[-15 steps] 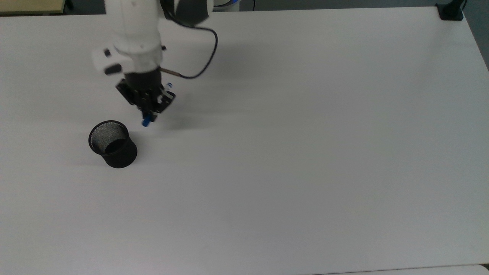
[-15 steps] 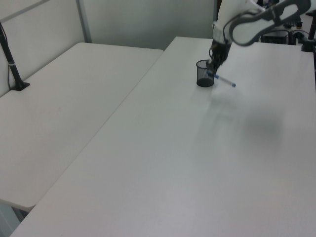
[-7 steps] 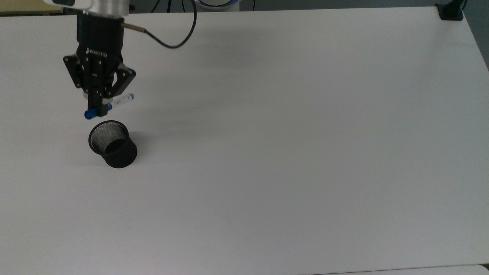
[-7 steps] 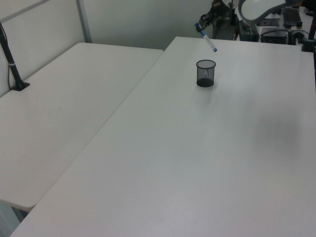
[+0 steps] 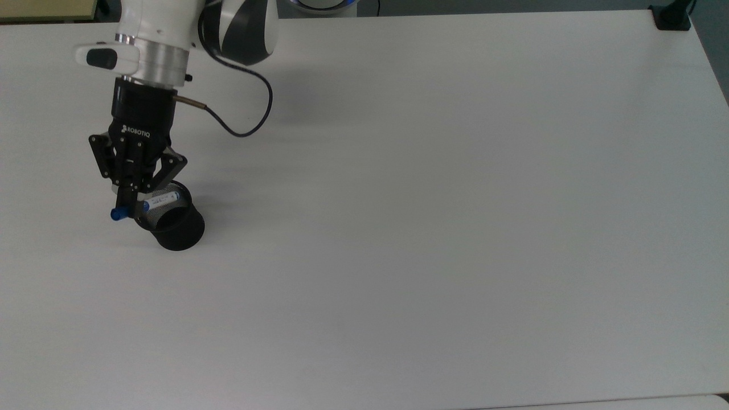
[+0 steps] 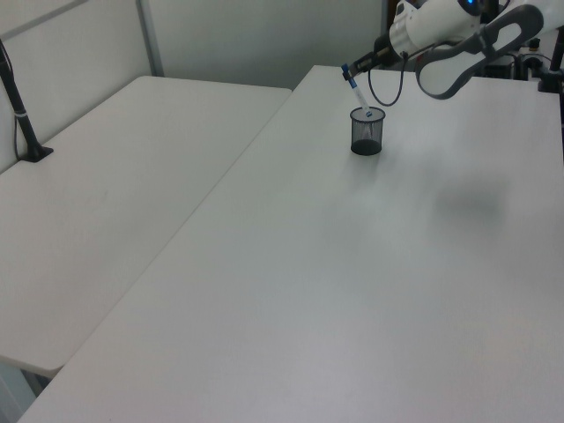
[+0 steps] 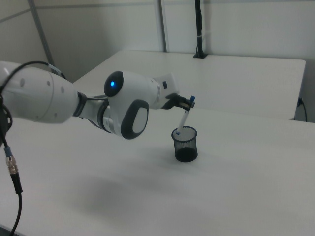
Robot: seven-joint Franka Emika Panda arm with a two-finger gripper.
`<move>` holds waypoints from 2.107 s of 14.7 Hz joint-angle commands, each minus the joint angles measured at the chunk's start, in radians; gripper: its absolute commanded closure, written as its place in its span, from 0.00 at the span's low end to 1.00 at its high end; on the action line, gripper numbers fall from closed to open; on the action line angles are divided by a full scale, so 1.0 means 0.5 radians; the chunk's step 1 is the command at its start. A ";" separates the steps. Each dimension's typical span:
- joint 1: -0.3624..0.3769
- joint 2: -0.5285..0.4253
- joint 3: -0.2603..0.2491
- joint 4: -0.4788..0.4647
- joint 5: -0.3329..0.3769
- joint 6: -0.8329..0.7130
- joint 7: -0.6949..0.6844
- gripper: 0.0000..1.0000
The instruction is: Insert the marker
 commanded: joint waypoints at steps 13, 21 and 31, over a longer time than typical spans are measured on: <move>-0.036 0.038 0.021 0.007 0.015 0.143 -0.119 0.00; -0.024 -0.600 0.196 0.236 0.015 -1.632 0.212 0.00; 0.212 -0.747 0.153 0.602 0.184 -3.116 0.170 0.00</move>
